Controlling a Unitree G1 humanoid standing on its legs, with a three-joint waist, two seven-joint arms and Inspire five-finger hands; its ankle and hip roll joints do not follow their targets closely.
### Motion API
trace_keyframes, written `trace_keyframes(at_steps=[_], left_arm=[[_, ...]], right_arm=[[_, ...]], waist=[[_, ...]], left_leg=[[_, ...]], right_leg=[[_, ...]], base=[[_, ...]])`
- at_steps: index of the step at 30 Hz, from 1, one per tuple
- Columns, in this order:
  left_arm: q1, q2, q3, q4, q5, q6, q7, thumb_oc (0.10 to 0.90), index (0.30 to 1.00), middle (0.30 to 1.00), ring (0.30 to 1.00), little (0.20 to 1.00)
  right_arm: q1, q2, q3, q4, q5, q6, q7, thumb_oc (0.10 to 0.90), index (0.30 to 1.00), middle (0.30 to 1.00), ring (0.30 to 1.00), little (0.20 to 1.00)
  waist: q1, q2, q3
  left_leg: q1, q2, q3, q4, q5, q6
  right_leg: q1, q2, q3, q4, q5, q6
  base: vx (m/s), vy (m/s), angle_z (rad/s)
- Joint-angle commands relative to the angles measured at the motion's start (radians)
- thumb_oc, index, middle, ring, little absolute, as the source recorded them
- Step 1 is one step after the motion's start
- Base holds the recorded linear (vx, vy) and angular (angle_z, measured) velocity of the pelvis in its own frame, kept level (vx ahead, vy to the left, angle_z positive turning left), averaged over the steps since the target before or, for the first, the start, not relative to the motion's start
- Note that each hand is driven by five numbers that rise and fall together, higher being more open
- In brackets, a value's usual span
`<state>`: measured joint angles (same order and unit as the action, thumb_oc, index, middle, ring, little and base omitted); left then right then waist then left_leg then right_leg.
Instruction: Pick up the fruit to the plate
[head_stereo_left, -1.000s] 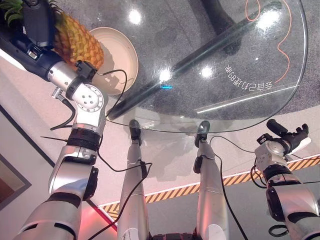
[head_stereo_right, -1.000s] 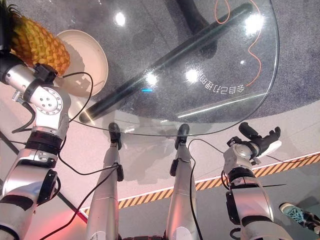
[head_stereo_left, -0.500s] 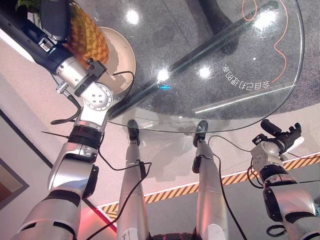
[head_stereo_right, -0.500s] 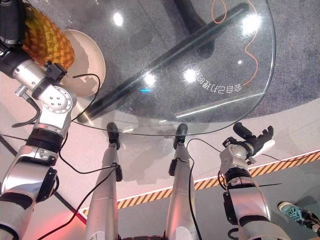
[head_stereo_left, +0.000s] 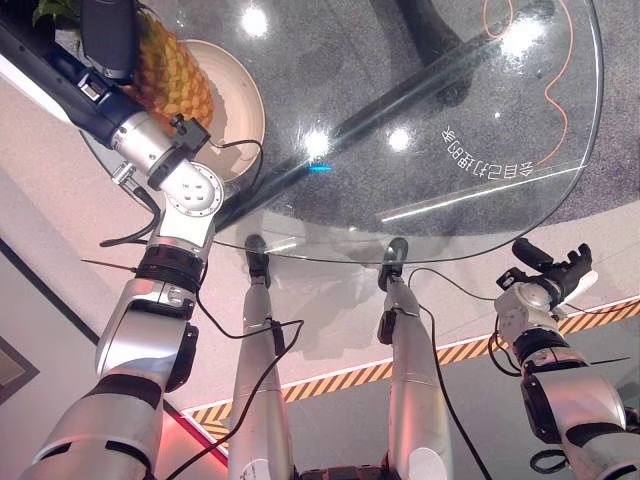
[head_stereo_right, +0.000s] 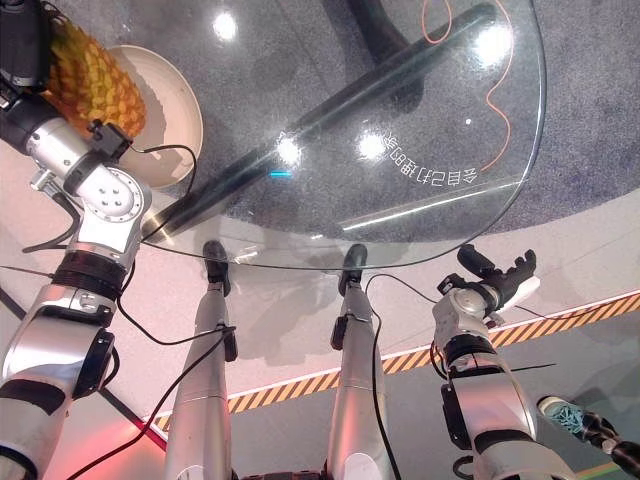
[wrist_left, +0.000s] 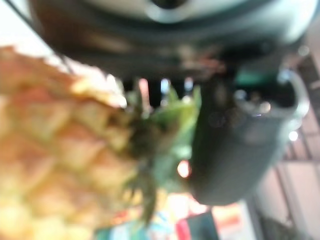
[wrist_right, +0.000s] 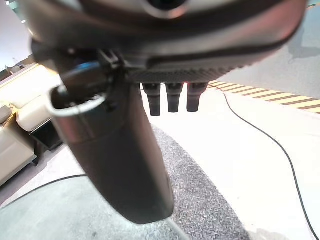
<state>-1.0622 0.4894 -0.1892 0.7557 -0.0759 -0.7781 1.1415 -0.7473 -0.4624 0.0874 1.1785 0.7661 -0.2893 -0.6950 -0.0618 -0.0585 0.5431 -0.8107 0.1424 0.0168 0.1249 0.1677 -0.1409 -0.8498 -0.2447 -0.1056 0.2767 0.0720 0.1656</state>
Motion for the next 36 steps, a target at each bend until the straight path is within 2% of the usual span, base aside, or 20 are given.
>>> trace_keyframes(at_steps=[1, 24, 34, 35, 36], left_arm=[[-0.148, 0.08, 0.012, -0.002, 0.004, -0.11, -0.009, 0.1, 0.3, 0.3, 0.3, 0.2], [-0.197, 0.087, -0.026, 0.058, -0.009, -0.129, -0.055, 0.1, 0.3, 0.3, 0.3, 0.2], [-0.227, 0.09, -0.048, 0.067, -0.023, -0.113, -0.069, 0.1, 0.3, 0.3, 0.3, 0.2], [-0.226, 0.09, -0.049, 0.067, -0.025, -0.112, -0.071, 0.202, 0.387, 0.387, 0.387, 0.302], [-0.227, 0.09, -0.049, 0.068, -0.026, -0.111, -0.072, 0.237, 0.418, 0.418, 0.418, 0.337]], right_arm=[[0.01, -0.017, 0.001, 0.025, -0.015, -0.046, -0.003, 0.8, 0.9, 0.9, 0.9, 0.9], [-0.005, -0.011, 0.016, 0.029, -0.016, -0.055, 0.001, 0.8, 0.9, 0.9, 0.9, 0.9], [-0.001, -0.008, 0.021, 0.024, -0.024, -0.062, 0.001, 0.8, 0.9, 0.9, 0.9, 0.9], [0.0, -0.008, 0.021, 0.023, -0.024, -0.062, 0.002, 0.8, 0.9, 0.9, 0.9, 0.9], [-0.001, -0.006, 0.022, 0.022, -0.024, -0.063, 0.002, 0.8, 0.9, 0.9, 0.9, 0.9]], waist=[[0.016, -0.043, -0.023], [-0.002, -0.061, -0.023], [-0.007, -0.067, -0.023], [-0.007, -0.068, -0.023], [-0.006, -0.068, -0.023]], left_leg=[[-0.017, -0.003, -0.004, 0.113, -0.136, 0.013], [-0.033, 0.002, -0.001, 0.126, -0.147, 0.011], [-0.039, 0.0, -0.003, 0.127, -0.15, 0.012], [-0.039, 0.001, -0.003, 0.128, -0.15, 0.012], [-0.04, 0.001, -0.004, 0.128, -0.15, 0.012]], right_leg=[[0.023, 0.072, -0.02, -0.047, -0.005, -0.034], [0.012, 0.081, -0.007, -0.056, 0.001, -0.031], [0.009, 0.084, -0.002, -0.062, 0.003, -0.03], [0.009, 0.084, -0.002, -0.061, 0.003, -0.03], [0.008, 0.084, -0.003, -0.061, 0.003, -0.03]], base=[[0.0, 0.0, 0.0], [0.0, 0.002, 0.0], [0.0, 0.003, 0.0], [0.0, 0.0, 0.0], [0.0, 0.0, 0.0]])
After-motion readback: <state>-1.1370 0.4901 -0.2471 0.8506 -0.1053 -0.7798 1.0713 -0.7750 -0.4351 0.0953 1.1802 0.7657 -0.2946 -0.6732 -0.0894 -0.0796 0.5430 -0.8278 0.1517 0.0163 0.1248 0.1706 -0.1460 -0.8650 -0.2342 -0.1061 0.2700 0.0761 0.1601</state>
